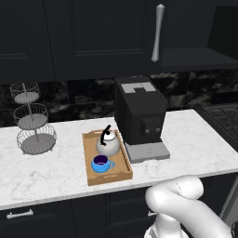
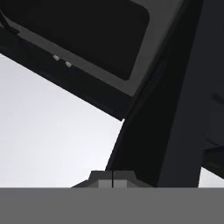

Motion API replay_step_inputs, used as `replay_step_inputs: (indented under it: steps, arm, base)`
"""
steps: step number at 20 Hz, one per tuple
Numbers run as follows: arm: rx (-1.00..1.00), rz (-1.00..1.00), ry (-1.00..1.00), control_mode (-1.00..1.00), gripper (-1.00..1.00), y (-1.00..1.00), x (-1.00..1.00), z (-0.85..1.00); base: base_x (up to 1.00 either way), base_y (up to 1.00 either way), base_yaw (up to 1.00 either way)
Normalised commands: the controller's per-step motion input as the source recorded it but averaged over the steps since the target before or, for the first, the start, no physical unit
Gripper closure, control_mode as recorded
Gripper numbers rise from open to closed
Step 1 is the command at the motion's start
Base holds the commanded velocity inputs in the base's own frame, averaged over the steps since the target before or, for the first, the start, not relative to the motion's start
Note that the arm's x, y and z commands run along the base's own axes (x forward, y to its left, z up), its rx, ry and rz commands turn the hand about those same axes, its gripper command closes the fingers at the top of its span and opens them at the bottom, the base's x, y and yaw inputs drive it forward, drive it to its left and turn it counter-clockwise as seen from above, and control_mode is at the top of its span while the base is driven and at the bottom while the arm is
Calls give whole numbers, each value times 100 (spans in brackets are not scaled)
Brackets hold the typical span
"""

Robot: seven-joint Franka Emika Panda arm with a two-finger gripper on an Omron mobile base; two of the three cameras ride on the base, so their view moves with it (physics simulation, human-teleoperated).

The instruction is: Pick the kettle from the counter and place it on the tray. Then pick the mug from the cabinet and place it on the tray. Then close the cabinet doors.

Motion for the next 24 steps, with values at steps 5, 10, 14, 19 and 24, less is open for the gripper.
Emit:
replay_step_inputs:
  steps: [5,10,14,19,24]
  arm:
    - [-2,-4,-17,-100,100,23,-48,34]
    - [-10,-5,-15,-100,100,59,-69,27]
    - [-5,-2,-10,-100,100,58,-45,72]
    - [-4,-3,0,-100,100,58,-22,44]
    - [0,-2,6,-100,100,48,0,49]
  base:
    - [0,0,0]
    - [0,0,0]
    - [0,0,0]
    - [0,0,0]
    - [0,0,0]
